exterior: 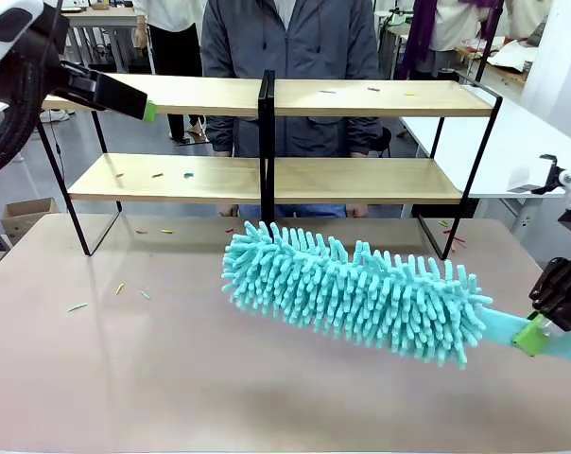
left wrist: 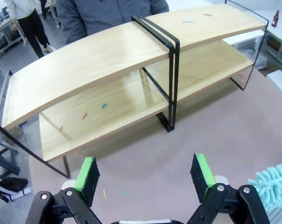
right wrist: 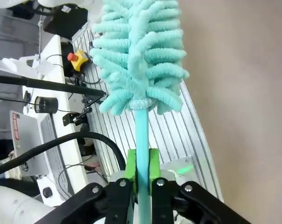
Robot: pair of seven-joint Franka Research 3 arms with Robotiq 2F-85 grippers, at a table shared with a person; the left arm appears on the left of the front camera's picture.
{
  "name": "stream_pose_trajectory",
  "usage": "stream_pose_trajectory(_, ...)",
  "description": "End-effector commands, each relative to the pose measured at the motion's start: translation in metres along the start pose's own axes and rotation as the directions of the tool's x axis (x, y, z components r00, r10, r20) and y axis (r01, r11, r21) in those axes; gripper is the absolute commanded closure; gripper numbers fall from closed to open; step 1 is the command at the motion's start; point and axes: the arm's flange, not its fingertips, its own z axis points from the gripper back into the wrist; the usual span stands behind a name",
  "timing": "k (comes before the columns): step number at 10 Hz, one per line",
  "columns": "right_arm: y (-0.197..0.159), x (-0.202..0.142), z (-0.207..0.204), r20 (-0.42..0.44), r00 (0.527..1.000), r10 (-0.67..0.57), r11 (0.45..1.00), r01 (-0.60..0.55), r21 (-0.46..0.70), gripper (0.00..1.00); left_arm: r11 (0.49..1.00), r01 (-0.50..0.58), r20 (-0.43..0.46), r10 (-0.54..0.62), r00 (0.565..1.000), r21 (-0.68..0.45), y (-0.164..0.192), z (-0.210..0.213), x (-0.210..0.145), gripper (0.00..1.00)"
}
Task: Clean the shelves.
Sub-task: Clean another randomly selected level of the Shelf with the Duster.
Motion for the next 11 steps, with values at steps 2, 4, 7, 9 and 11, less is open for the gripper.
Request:
stream_pose_trajectory(2, -0.018, 0.062, -0.044, -0.149, 0.988, 0.036, 0.999, -0.035, 0.01, 0.88, 1.0, 0.001, 0.01, -0.001, 1.0, 0.0, 0.0, 0.001, -0.004, 0.0)
stream_pose_trajectory(4, -0.045, 0.12, -0.083, -0.184, 0.983, -0.02, 0.999, 0.027, 0.036, 0.88, 1.0, 0.001, 0.01, -0.001, 1.0, 0.0, 0.0, 0.001, -0.004, 0.0)
stream_pose_trajectory(7, -0.083, 0.204, -0.146, 0.003, 0.971, -0.238, 0.968, 0.238, -0.076, 0.88, 1.0, 0.001, 0.01, -0.001, 1.0, 0.0, 0.0, 0.001, -0.004, 0.0)
stream_pose_trajectory(9, -0.077, 0.199, -0.137, -0.214, 0.96, -0.182, 0.983, 0.179, -0.037, 0.88, 1.0, 0.001, 0.01, -0.001, 1.0, 0.0, 0.0, 0.001, -0.004, 0.0)
stream_pose_trajectory(11, -0.094, 0.205, -0.157, -0.05, 0.97, -0.237, 0.969, 0.232, -0.087, 0.88, 1.0, 0.001, 0.01, -0.001, 1.0, 0.0, 0.0, 0.001, -0.004, 0.0)
